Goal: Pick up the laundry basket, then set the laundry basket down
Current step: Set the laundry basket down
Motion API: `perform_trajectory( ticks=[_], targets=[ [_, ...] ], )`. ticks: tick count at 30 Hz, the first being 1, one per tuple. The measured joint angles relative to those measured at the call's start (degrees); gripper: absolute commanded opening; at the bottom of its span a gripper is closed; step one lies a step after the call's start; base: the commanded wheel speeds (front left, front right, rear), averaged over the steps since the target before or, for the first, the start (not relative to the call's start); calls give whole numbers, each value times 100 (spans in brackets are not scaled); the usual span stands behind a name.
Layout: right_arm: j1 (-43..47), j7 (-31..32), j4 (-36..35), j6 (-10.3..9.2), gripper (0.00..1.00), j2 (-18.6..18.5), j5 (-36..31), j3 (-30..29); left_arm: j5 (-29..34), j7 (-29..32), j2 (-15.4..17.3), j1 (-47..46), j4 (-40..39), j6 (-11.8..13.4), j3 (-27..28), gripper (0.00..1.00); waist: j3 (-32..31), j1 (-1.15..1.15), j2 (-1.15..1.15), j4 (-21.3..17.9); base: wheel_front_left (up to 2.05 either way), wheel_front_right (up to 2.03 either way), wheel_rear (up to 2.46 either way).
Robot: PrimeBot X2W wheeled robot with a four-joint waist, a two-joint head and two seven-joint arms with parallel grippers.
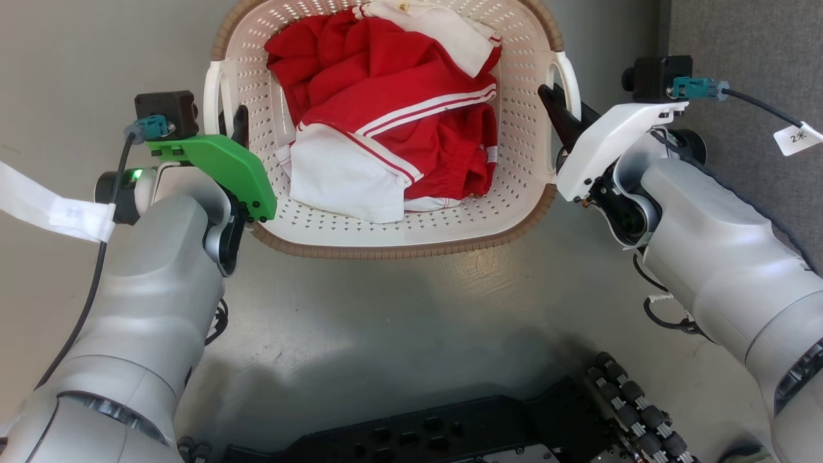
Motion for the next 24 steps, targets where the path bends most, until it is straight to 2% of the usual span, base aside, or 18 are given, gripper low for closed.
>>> perform_trajectory(
  ticks=[4, 5, 6, 7, 8, 9, 24],
  targets=[
    [-18, -1, 14, 0, 0, 1, 43, 30, -1, -42, 5, -6, 12, -2, -13, 0, 10, 0, 0, -9, 0, 0, 0],
    [-19, -1, 22, 0, 0, 3, 47, 37, -1, -42, 9, -9, 15, -20, -18, 11, 11, 0, 0, -10, 0, 0, 0],
    [-20, -1, 26, 0, 21, 7, 56, 47, -1, -42, 12, -14, 15, -40, -18, 62, 11, 0, 0, -12, 0, 0, 0],
    [-30, -1, 29, 2, 56, 22, 63, 57, -1, -38, 7, -30, 21, -43, -21, 100, 12, 0, 0, -15, 0, 0, 0],
    [-32, -1, 37, 13, 56, 25, 76, 68, -1, -36, 3, -30, 42, -43, -34, 100, 10, 0, 0, -16, 0, 0, 0],
    [-34, 0, 38, 71, 100, 25, 100, 79, -1, -33, 3, -32, 48, -43, -40, 100, 6, 0, 0, -17, 0, 0, 0],
    [-40, 0, 102, 110, 100, 118, 197, 255, -11, -34, 3, -35, 180, -49, -118, 100, -159, 0, 0, -32, 0, 0, 0]
  ],
)
